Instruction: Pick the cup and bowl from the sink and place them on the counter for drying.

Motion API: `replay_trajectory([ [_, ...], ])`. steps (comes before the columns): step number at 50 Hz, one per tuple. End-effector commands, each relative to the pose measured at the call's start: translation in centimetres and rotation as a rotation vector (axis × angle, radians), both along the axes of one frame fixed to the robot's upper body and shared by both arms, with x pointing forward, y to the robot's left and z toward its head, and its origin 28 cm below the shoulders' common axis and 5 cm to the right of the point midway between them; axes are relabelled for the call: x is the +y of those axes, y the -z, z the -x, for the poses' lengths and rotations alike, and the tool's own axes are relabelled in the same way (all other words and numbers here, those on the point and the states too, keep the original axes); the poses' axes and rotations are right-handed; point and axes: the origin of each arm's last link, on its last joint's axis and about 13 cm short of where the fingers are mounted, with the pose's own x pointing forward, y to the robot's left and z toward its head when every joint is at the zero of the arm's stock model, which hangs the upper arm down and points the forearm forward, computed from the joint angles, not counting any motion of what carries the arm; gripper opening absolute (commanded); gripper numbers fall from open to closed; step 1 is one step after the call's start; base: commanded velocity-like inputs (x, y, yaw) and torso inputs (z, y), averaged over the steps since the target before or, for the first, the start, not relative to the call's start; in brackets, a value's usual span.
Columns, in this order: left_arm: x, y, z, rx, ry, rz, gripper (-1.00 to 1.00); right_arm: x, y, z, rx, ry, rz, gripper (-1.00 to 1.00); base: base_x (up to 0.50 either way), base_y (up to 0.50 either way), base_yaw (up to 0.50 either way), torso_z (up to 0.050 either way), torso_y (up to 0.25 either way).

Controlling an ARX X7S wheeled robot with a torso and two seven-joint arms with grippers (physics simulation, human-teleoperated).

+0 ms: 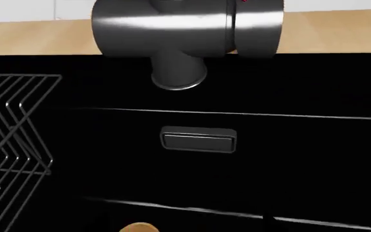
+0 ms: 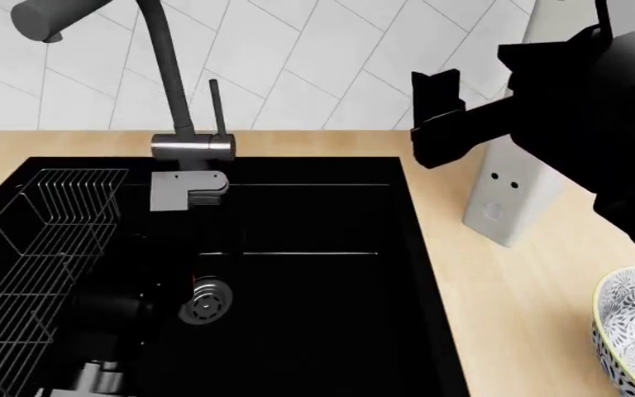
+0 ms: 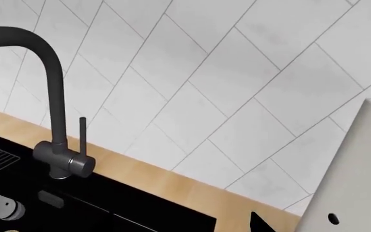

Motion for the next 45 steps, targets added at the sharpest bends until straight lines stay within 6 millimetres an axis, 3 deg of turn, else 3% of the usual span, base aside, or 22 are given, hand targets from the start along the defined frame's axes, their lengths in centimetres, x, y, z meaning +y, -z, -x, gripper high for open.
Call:
replay_trajectory([
  [1,-0.2,1.2,0.5,0.035,0.000,0.000,1.00,-0.1,-0.6,0.0,-0.015,-0.011,-0.014,1.00,0.00,0.00,0.00,0.000,0.000],
  [21,0.5,2.1,0.7,0.033,-0.049,0.007,1.00,-0.2,-0.4,-0.1,-0.018,-0.007,-0.019,1.00,0.00,0.00,0.00,0.000,0.000],
  [38,1.1,5.2,-1.1,0.097,-0.105,0.001,1.00,-0.1,0.0,-0.1,-0.010,-0.006,-0.031,1.00,0.00,0.00,0.00,0.000,0.000],
  [45,1.3,6.2,-2.7,0.105,-0.150,-0.001,1.00,-0.2,0.6,0.0,-0.003,-0.004,-0.043,1.00,0.00,0.00,0.00,0.000,0.000],
])
